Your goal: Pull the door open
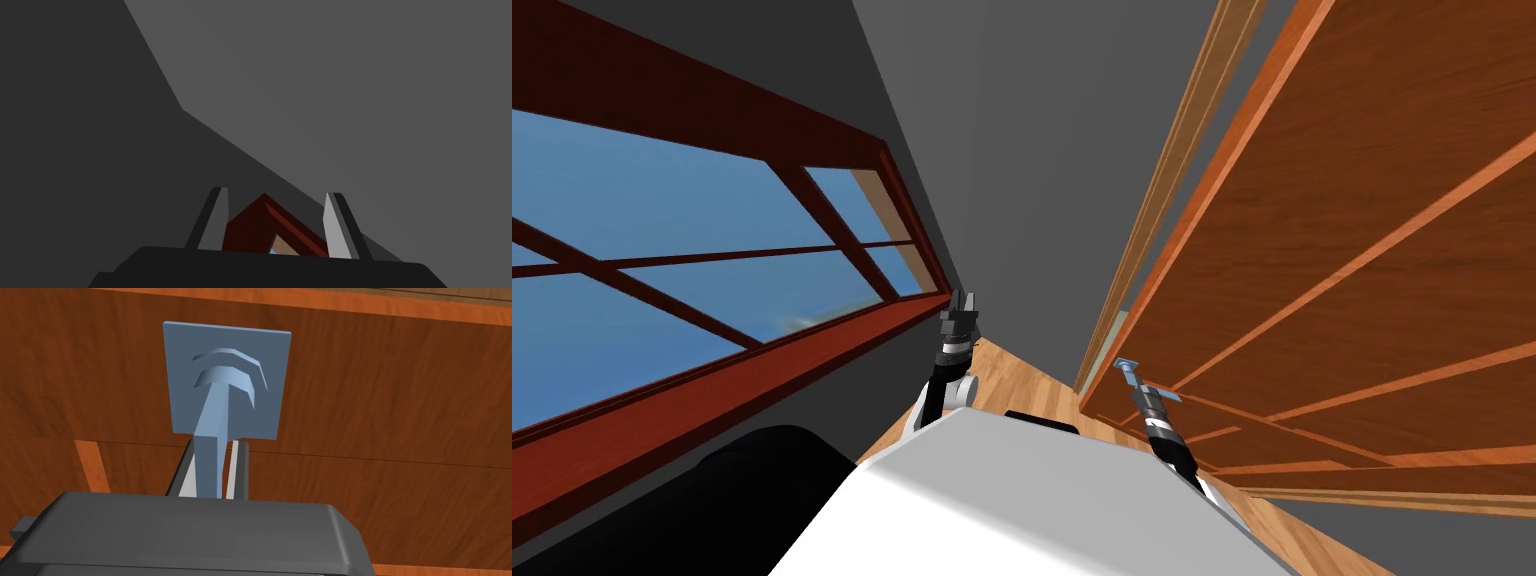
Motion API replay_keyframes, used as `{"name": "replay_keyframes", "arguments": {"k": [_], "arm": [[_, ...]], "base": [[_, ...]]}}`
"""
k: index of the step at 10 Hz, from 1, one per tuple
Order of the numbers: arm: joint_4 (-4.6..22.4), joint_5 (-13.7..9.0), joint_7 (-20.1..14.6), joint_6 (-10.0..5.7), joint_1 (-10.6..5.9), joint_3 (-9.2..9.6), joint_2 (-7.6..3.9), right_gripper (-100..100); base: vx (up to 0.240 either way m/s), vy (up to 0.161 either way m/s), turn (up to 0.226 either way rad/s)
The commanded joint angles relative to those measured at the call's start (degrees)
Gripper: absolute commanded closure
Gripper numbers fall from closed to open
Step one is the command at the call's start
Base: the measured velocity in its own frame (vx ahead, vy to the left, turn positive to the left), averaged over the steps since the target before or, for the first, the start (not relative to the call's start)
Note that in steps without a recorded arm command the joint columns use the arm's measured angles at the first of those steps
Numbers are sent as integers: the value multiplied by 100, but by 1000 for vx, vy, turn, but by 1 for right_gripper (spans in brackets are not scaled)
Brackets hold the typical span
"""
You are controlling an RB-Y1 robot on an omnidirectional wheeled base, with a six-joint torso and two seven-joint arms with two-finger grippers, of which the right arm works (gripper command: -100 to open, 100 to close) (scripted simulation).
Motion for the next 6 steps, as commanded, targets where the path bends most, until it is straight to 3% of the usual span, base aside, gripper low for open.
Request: {"name": "replay_keyframes", "arguments": {"k": [1, 3, 4, 5, 6], "arm": [[-4, 56, -127, -93, 58, 65, -78, 100], [-16, 130, -269, -178, 130, 156, -157, 100], [4, 110, -223, -153, 90, 133, -137, 100], [28, 192, -348, -310, 205, 179, -200, 100], [31, 211, -377, -351, 231, 187, -219, 100]], "base": [[-216, -21, 107], [-243, -39, 106], [-116, -15, 22], [-143, -18, 152], [-189, -58, 129]]}}
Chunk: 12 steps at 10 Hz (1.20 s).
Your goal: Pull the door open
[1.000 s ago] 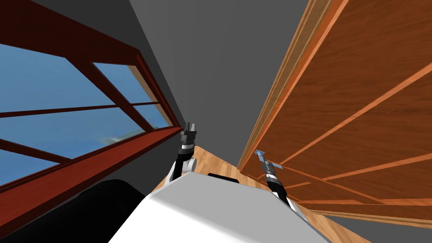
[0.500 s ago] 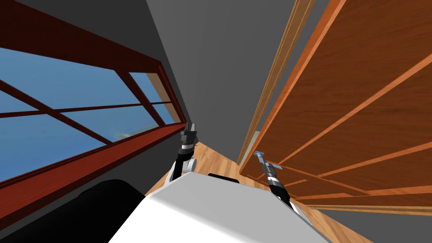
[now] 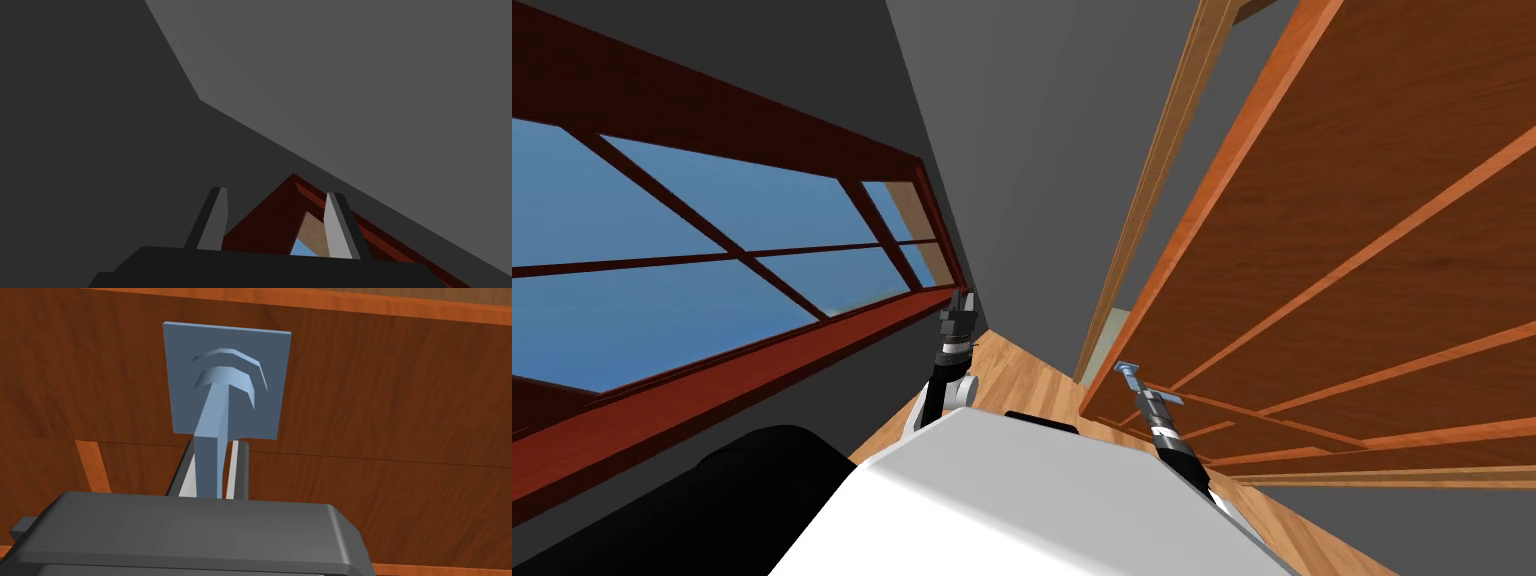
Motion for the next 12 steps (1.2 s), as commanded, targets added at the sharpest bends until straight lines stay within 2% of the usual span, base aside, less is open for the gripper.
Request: {"name": "replay_keyframes", "arguments": {"k": [1, 3, 8, 9, 10, 11, 12], "arm": [[4, 64, -106, -145, 91, 33, -60, 100], [19, 153, -247, -344, 217, 70, -152, 100], [45, 316, -504, -706, 447, 138, -320, 100], [29, 302, -463, -639, 422, 140, -282, 100], [111, 358, -520, -808, 484, 124, -326, 100], [127, 370, -532, -844, 497, 119, -337, 100], [179, 407, -571, -964, 539, 102, -373, 100]], "base": [[-202, -60, 112], [-211, -61, 124], [-169, -35, 92], [-76, -9, 16], [-168, -49, 219], [-213, -72, 179], [-247, -75, 199]]}}
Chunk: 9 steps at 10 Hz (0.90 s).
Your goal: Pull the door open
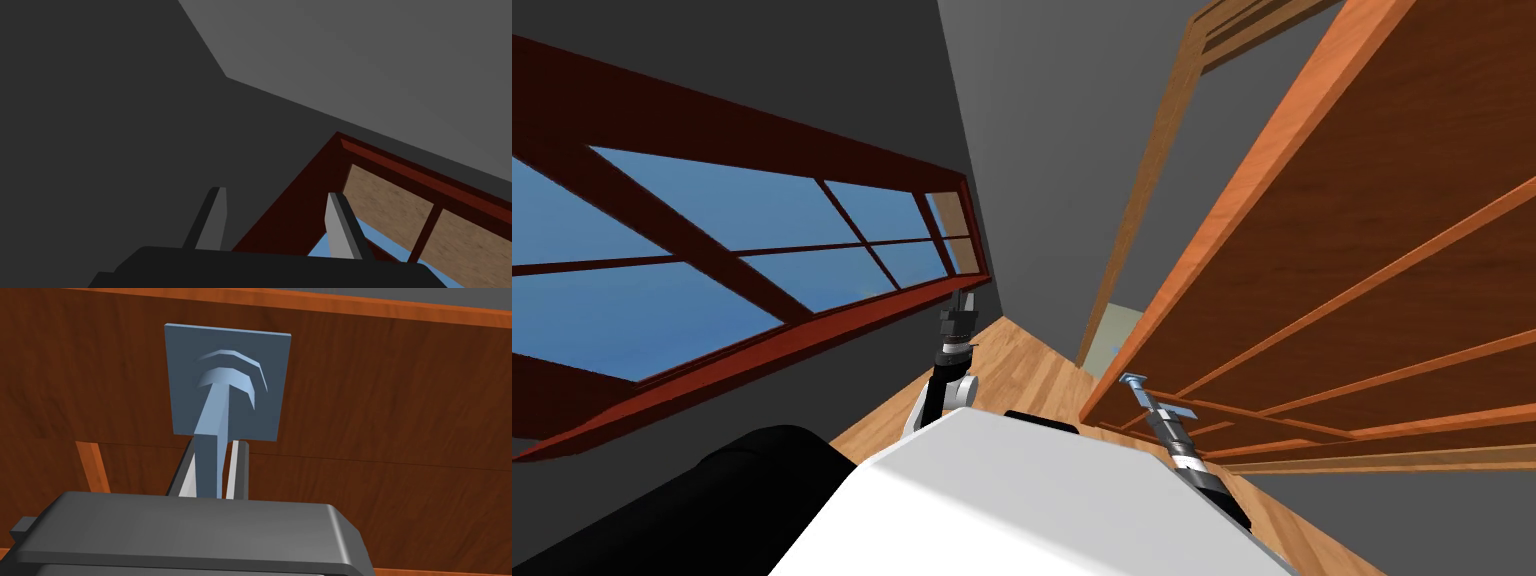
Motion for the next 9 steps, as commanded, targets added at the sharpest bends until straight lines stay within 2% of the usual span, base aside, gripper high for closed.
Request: {"name": "replay_keyframes", "arguments": {"k": [1, 4, 6, 7, 8, 9], "arm": [[103, 55, -52, -178, 67, -11, -39, 100], [228, 146, -146, -466, 168, -53, -126, 100], [286, 188, -190, -600, 214, -73, -167, 100], [283, 178, -171, -555, 179, -58, -153, 100], [358, 210, -191, -644, 201, -70, -173, 100], [374, 215, -194, -665, 202, -74, -179, 100]], "base": [[-251, -65, 193], [-211, -90, 178], [-236, -40, 145], [-100, -14, 20], [-162, -46, 152], [-214, -84, 191]]}}
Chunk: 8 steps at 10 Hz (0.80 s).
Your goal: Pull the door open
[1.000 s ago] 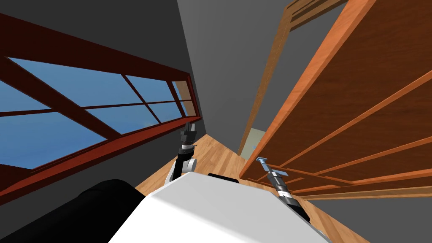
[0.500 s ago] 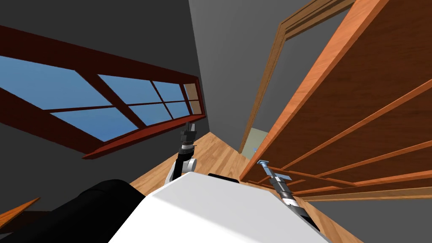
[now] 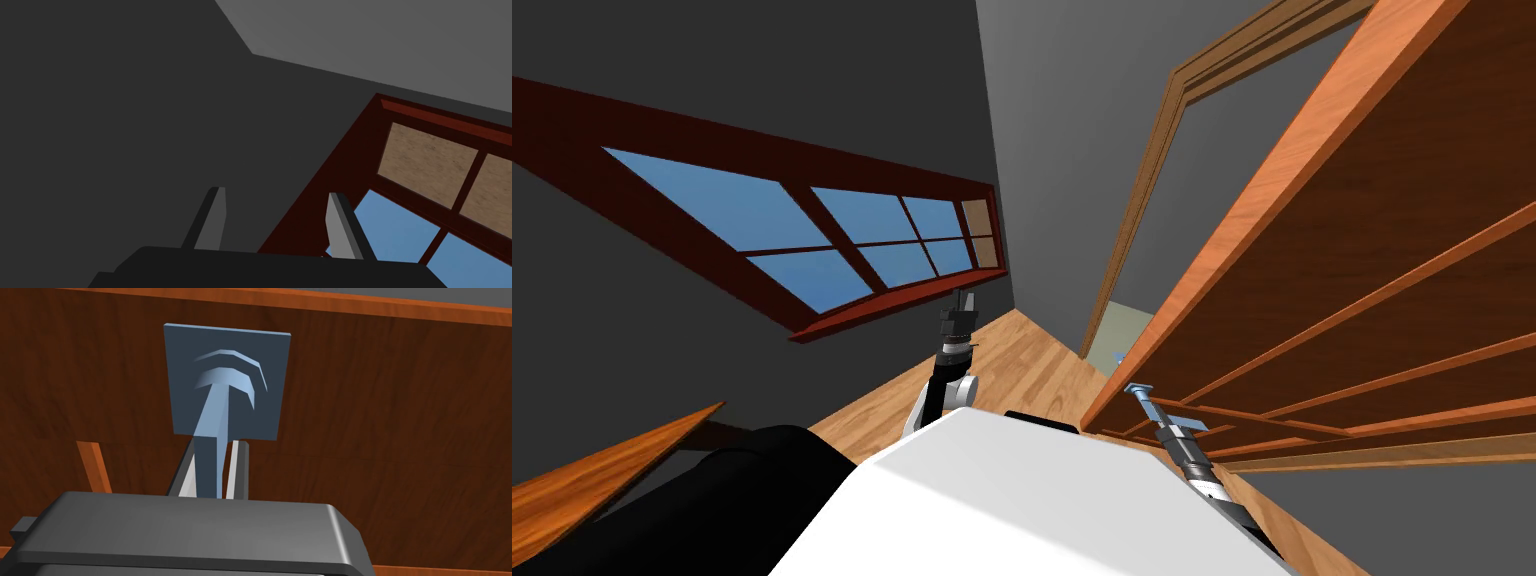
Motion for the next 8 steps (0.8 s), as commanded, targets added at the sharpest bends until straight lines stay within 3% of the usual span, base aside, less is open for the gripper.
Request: {"name": "replay_keyframes", "arguments": {"k": [1, 8], "arm": [[70, 28, -15, -106, 14, -15, -23, 100], [350, 129, -68, -477, 37, -89, -126, 100]], "base": [[-232, -94, 191], [-206, -69, 172]]}}
